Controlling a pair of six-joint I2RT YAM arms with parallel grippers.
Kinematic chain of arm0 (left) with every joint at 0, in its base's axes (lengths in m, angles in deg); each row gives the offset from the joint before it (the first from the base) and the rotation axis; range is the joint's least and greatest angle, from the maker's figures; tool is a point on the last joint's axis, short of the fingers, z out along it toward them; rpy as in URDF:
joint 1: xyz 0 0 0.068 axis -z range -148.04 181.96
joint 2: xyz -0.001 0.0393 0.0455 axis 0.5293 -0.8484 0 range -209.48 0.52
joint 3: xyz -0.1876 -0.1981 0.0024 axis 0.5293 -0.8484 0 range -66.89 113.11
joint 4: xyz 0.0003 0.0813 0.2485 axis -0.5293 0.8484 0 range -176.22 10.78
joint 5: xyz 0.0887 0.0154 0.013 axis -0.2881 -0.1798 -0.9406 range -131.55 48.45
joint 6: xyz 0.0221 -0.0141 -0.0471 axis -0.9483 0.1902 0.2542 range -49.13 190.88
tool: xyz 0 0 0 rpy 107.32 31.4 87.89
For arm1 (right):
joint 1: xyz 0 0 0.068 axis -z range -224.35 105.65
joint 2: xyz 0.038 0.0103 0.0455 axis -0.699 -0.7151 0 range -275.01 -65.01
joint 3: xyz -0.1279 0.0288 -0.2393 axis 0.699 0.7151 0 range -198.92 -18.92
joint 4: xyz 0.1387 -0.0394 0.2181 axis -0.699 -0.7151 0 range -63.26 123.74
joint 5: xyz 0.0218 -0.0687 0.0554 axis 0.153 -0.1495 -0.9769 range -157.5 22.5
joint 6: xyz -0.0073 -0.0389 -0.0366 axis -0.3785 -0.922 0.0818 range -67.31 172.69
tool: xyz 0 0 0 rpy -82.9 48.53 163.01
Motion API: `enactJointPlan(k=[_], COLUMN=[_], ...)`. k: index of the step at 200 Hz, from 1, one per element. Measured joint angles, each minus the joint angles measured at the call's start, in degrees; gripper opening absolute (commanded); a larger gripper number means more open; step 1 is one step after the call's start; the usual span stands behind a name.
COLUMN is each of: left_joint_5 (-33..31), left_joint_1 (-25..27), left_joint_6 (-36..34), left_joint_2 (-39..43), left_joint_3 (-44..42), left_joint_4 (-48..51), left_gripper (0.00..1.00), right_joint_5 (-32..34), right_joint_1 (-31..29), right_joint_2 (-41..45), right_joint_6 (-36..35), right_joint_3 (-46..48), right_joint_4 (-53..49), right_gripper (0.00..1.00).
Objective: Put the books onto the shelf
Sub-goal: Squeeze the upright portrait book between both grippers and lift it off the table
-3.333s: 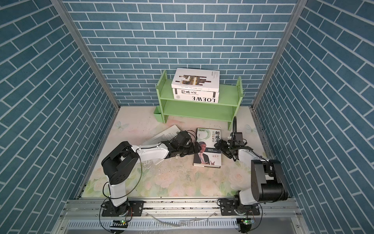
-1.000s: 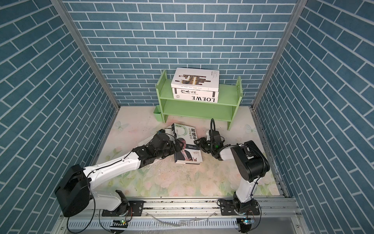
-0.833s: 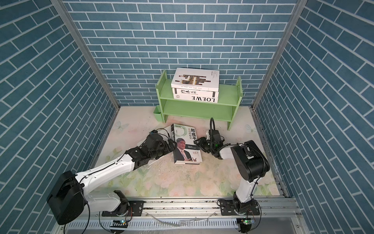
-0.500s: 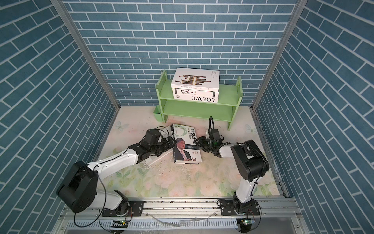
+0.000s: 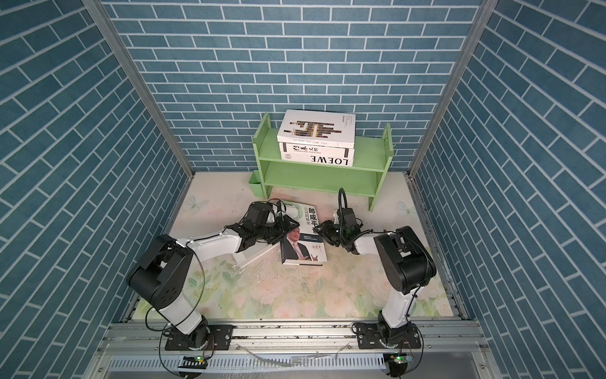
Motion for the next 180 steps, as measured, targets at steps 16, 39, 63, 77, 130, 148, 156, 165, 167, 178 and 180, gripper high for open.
enactJointPlan(k=[16, 39, 63, 77, 130, 148, 156, 165, 167, 178, 180], left_joint_5=[0.7, 1.4, 1.7, 1.8, 1.9, 2.1, 2.3, 2.5, 2.6, 3.2, 3.3], left_joint_1=[-0.1, -0.3, -0.3, -0.3, -0.3, -0.3, -0.3, -0.3, -0.3, -0.3, -0.3], left_joint_6=[0.3, 0.5, 1.1, 1.2, 1.5, 1.3, 1.1, 0.8, 0.7, 0.2, 0.1], left_joint_2=[-0.1, -0.2, -0.2, -0.2, 1.0, 3.4, 5.0, 6.8, 7.3, 9.9, 10.3], left_joint_3=[0.0, 0.0, 0.0, 0.0, -0.9, -1.7, -1.9, -1.9, -1.9, -1.9, -1.9], left_joint_4=[-0.9, -1.7, -2.2, -2.4, -3.2, -3.2, -3.3, -3.2, -3.3, -3.2, -3.2], left_gripper=[0.7, 0.56, 0.45, 0.44, 0.41, 0.4, 0.39, 0.39, 0.39, 0.39, 0.39], right_joint_5=[0.2, 0.5, 0.7, 0.8, 0.7, 0.5, 0.5, 0.6, 0.6, 0.8, 0.8], right_joint_1=[0.0, 0.0, 0.1, 0.1, 0.1, 0.1, 0.1, 0.3, 0.3, 0.6, 0.6], right_joint_2=[0.0, 0.0, 0.2, 0.3, 2.9, 6.1, 8.1, 10.5, 11.1, 14.3, 14.9], right_joint_6=[0.0, 0.0, 0.0, 0.0, -1.0, -1.8, -2.3, -3.0, -3.1, -4.0, -4.2], right_joint_3=[-0.3, -0.7, -0.8, -0.8, -0.8, -0.8, -0.9, -1.4, -1.5, -2.3, -2.5], right_joint_4=[-0.4, -0.9, -1.2, -1.4, -4.5, -6.5, -7.8, -9.4, -9.7, -11.6, -12.0], right_gripper=[0.44, 0.44, 0.44, 0.44, 0.54, 0.58, 0.59, 0.61, 0.61, 0.63, 0.63])
